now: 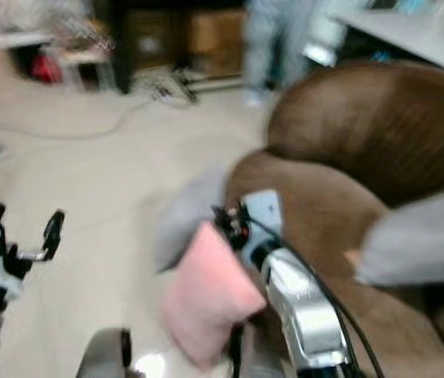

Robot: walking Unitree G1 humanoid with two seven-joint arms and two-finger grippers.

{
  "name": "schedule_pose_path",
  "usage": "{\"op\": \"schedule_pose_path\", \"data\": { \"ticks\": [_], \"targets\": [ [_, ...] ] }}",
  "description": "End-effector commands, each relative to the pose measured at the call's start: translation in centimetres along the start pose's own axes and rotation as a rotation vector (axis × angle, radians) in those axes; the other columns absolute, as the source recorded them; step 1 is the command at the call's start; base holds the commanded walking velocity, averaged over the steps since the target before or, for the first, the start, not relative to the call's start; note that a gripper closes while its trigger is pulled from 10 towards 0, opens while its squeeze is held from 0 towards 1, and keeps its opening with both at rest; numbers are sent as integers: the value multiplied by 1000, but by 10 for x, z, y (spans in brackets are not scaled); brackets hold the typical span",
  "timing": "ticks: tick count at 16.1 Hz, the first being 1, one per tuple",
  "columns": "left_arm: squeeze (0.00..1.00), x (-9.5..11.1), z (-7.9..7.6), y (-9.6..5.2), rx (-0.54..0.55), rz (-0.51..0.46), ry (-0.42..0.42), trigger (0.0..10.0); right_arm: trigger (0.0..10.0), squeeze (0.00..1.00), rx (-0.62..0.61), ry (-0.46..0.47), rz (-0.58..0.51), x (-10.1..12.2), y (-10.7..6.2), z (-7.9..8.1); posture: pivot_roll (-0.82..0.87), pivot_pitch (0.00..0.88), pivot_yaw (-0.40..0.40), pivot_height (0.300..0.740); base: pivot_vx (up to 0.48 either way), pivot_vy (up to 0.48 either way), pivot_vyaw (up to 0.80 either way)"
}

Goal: Move the pillow to the sofa from floor

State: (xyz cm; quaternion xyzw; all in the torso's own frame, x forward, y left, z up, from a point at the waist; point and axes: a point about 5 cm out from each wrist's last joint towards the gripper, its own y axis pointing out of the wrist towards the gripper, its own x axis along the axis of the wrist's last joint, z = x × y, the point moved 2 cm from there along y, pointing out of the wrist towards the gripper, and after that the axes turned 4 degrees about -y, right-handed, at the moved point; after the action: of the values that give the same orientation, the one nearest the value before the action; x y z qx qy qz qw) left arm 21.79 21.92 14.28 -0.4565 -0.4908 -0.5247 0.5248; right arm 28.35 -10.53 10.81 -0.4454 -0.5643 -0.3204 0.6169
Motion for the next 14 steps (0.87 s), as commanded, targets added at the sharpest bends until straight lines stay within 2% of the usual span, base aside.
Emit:
{"op": "schedule_pose_path", "data": {
  "ticks": [1, 4, 6, 14],
  "targets": [
    [0, -3, -10, -1, -35, 15, -18, 10000, 10000, 0, -55, -5, 43, -10, -7, -15, 7, 0, -68, 574, 0, 0, 0],
    [0, -5, -14, -3, -49, 26, -4, 10000, 10000, 0, -36, -3, 61, -13, -8, -15, 5, 0, -72, 574, 0, 0, 0],
    [0, -6, -14, -4, -49, 27, 1, 10000, 10000, 0, -11, -2, 58, -14, -8, -13, 5, 0, -75, 559, 0, 0, 0],
    [0, -14, -10, -12, -49, 67, 52, 10000, 10000, 0, 91, -54, 84, -16, -9, -8, -5, 0, -101, 474, 0, 0, 0]
  ]
}}
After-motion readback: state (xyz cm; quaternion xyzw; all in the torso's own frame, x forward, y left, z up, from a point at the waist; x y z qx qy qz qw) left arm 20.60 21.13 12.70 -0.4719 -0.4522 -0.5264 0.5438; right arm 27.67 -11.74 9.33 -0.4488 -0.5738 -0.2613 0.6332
